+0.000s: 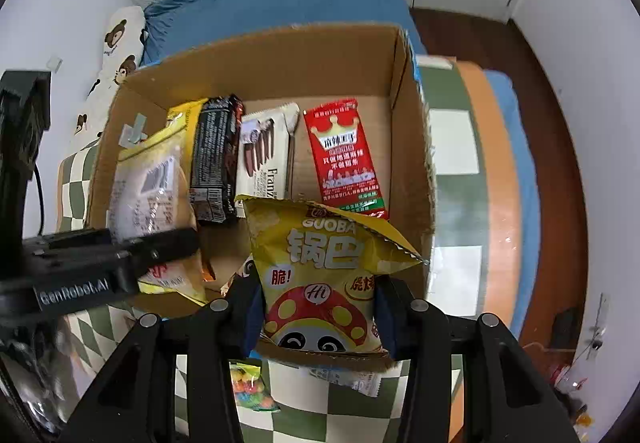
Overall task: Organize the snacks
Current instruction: 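Carry both bags into the box and open both tools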
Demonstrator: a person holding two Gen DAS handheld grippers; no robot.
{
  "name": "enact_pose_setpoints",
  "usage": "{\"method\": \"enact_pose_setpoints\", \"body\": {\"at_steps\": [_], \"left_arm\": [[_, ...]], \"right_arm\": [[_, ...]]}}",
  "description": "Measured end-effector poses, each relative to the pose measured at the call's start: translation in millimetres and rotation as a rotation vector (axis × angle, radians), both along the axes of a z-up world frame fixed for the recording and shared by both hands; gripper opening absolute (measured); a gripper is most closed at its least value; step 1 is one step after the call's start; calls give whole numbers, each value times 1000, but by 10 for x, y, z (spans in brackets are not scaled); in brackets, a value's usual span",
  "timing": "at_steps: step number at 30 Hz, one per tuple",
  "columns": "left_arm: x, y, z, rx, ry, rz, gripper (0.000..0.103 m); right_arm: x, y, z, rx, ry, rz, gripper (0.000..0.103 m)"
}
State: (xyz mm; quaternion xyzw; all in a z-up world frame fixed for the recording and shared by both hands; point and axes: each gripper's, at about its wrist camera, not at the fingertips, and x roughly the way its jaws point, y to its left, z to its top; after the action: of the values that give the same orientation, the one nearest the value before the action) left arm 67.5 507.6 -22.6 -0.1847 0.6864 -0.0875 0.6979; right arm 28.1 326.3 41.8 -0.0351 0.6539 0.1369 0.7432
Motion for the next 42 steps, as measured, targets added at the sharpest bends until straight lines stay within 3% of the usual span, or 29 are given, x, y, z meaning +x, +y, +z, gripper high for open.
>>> {"method": "enact_pose_setpoints", "body": {"at_steps": [2,3,4,5,12,34,42], "left_arm": [[21,-51,-71,32,7,-20,62],[16,-88,-89,87,5,-39,79],[-1,-84,-137,134,10,-42,85],[-17,-78,-164,126,18,-43,85],[-179,-3,-181,100,15,-15,85],[-540,286,460,267,-187,55,86],[-848,223,658,308,-290,78,86]], "right_arm": [[34,-30,-159,-8,23,-11,50],[70,4,-273,-21,41,-12,58],[89,4,-337,-43,63,-8,66],[113,20,-418,-57,75,-4,78],[64,51,-485,-80,93,46,88],[-165,-12,-225,-45,-29,-20,88],[-356,-38,56,-34,-130,-26,88]]}}
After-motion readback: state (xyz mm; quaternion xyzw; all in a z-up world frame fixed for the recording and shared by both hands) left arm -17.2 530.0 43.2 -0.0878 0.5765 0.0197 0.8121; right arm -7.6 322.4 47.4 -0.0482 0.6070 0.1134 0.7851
